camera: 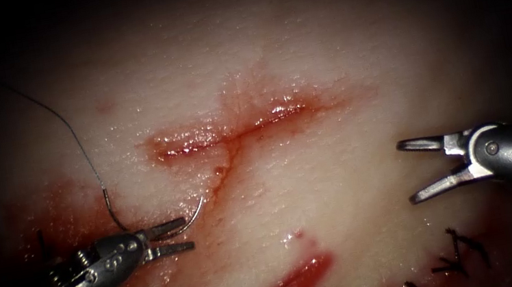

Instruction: Wound Closure

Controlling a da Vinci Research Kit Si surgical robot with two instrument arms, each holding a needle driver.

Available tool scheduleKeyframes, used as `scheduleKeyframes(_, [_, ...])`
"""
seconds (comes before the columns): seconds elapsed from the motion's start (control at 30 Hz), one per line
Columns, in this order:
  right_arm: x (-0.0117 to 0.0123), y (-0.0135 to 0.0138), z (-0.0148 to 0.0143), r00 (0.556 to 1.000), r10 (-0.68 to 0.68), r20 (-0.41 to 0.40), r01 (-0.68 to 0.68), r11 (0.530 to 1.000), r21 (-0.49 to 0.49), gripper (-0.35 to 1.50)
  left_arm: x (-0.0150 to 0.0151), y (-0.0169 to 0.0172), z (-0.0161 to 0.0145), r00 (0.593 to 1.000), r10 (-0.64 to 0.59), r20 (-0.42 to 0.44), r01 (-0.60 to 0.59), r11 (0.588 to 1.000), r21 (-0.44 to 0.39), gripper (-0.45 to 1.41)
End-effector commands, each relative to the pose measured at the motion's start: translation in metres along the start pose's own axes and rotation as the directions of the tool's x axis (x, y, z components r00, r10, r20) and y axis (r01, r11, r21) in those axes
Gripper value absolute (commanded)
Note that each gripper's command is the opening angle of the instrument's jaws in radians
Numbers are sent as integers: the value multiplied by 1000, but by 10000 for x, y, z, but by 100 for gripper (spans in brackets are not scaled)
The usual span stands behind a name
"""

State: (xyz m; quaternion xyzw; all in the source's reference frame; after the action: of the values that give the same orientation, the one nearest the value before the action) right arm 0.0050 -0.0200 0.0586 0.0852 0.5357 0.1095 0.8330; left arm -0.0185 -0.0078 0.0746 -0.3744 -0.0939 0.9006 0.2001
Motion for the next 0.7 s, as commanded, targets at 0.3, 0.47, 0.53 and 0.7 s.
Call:
scheduleKeyframes(0.3, [0,1,13,1000,-5,-2,5,1000,-2,96,-3,-16,20,999,17,31,-19,998,60,49])
scheduleKeyframes(0.47, [0,0,15,1000,-12,-2,12,1000,-4,99,-8,-16,27,997,15,69,-20,997,71,47])
scheduleKeyframes(0.53, [0,-1,16,1000,-12,-2,12,1000,-4,99,-11,-14,32,995,14,100,-21,997,69,47])
scheduleKeyframes(0.7, [1,-3,17,1000,-13,1,13,1000,-4,99,-17,-12,44,987,17,161,-32,995,93,47])
